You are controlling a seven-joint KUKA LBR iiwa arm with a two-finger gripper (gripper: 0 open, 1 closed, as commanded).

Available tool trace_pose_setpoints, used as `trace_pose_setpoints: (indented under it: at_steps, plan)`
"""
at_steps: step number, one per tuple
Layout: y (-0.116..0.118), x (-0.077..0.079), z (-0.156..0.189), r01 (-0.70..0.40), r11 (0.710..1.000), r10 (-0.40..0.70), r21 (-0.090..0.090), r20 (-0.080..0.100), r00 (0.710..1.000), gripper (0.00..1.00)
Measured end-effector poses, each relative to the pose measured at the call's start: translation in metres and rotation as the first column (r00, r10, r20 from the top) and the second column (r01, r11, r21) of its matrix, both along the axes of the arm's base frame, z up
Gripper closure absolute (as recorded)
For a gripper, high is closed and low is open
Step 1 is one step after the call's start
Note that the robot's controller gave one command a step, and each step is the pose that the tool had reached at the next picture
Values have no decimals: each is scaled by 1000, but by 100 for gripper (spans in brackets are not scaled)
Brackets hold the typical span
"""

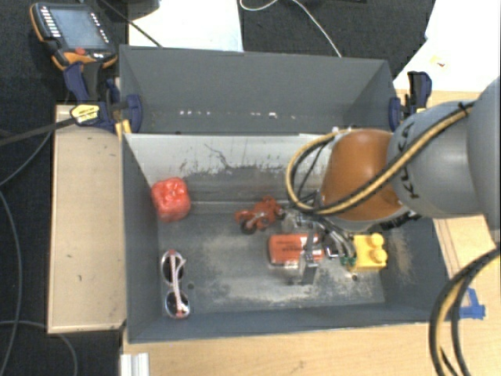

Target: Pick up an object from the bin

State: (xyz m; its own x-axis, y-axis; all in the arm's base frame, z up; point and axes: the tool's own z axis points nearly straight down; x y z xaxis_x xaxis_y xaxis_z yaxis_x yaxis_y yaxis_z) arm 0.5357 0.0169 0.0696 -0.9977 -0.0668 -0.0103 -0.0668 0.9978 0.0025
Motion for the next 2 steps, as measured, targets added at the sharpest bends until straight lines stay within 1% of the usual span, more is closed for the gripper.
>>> trace_pose_setpoints:
  at_steps: [1,2]
  plan:
    - [-5,3,2,72,997,-72,1,-2,997,100]
    - [-5,4,2,80,997,-80,1,-2,997,100]
